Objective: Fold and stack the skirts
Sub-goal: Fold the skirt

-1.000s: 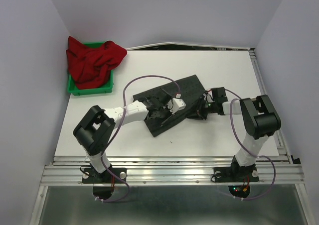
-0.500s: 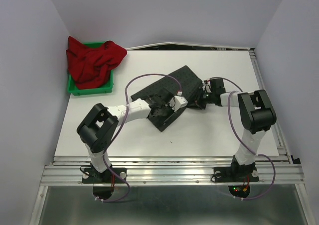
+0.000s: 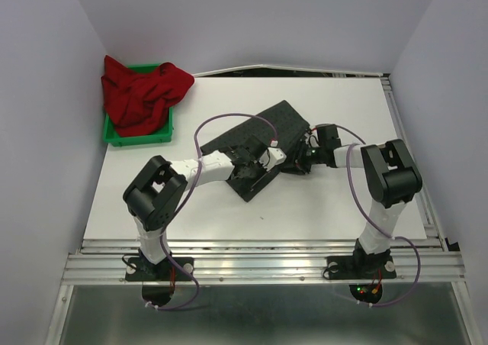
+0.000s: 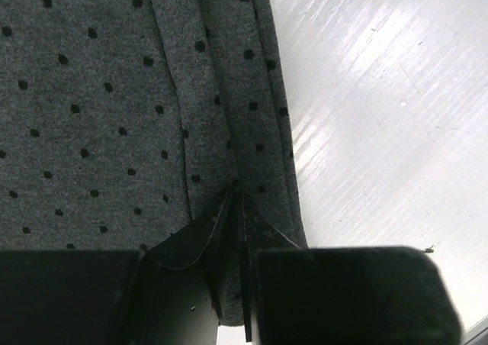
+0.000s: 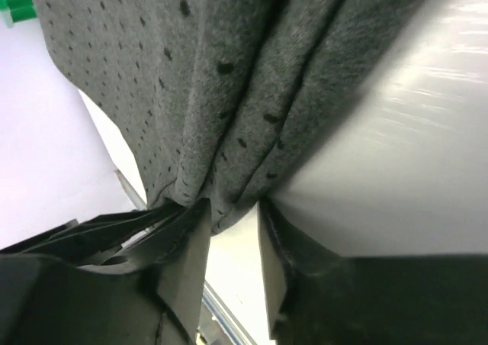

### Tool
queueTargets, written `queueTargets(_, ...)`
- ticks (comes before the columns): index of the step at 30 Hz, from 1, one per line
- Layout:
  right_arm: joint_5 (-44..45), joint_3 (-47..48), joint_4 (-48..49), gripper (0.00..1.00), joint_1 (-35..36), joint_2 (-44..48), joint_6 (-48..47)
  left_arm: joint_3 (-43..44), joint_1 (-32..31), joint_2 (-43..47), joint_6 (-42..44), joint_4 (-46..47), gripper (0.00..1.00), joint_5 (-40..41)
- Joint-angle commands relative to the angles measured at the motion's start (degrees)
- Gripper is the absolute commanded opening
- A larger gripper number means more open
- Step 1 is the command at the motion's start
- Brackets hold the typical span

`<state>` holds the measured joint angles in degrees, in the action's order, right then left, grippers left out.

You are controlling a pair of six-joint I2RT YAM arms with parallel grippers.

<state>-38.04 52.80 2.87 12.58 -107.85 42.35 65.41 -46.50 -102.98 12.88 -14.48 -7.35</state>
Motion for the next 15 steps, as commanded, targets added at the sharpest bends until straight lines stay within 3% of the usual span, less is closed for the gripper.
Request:
queueTargets(1,3.24,-1.47,-1.55,0.34,1.57,-4.64,-1.21,2.44,-0.08,0.50,-0.58,-0.20,0.15,2.08)
queueTargets(4,3.50,-0.77,-1.82,0.23,1.57,-5.26,-1.48,2.44,-0.17,1.55,-0.05,-0.72,0.00,1.29)
queueTargets(11,3.06,-1.64,-0.33,0.04,1.57,-5.09,-0.51,3.06,-0.17,6.03,1.09,-3.18,0.00,-2.83)
queueTargets(15,3.24,-1.99,-0.24,0.01,1.57,-4.82,-0.25,4.20,-0.26,6.91,1.44,-5.12,0.00,-3.54)
